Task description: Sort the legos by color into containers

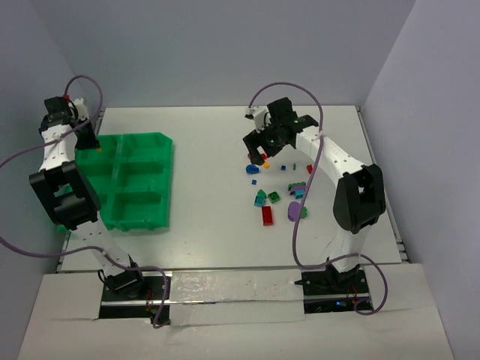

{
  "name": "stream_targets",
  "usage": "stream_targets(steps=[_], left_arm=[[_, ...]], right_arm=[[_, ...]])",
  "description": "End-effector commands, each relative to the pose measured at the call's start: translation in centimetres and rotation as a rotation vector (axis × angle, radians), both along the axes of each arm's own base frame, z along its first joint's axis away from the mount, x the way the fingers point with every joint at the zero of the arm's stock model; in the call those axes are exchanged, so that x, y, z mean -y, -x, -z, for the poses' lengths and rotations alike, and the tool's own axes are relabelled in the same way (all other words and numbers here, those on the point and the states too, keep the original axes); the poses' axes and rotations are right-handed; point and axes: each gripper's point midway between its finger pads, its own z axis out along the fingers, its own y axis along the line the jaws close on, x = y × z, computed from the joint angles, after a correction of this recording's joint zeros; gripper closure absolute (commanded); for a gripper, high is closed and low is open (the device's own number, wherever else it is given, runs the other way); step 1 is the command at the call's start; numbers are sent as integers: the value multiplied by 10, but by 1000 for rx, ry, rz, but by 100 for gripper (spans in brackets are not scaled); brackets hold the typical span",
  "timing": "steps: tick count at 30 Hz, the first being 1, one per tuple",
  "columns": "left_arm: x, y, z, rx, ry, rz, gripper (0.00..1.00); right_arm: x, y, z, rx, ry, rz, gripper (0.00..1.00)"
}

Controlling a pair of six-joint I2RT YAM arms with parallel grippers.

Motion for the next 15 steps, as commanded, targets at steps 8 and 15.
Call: stream_targets(steps=[8,15], left_arm=[[-20,-29,10,30,-82,3,67],[-20,-28,9,36,-99,4,46]], right_arm=[[33,-40,10,43,47,213,14],[46,-49,34,16,102,287,25]])
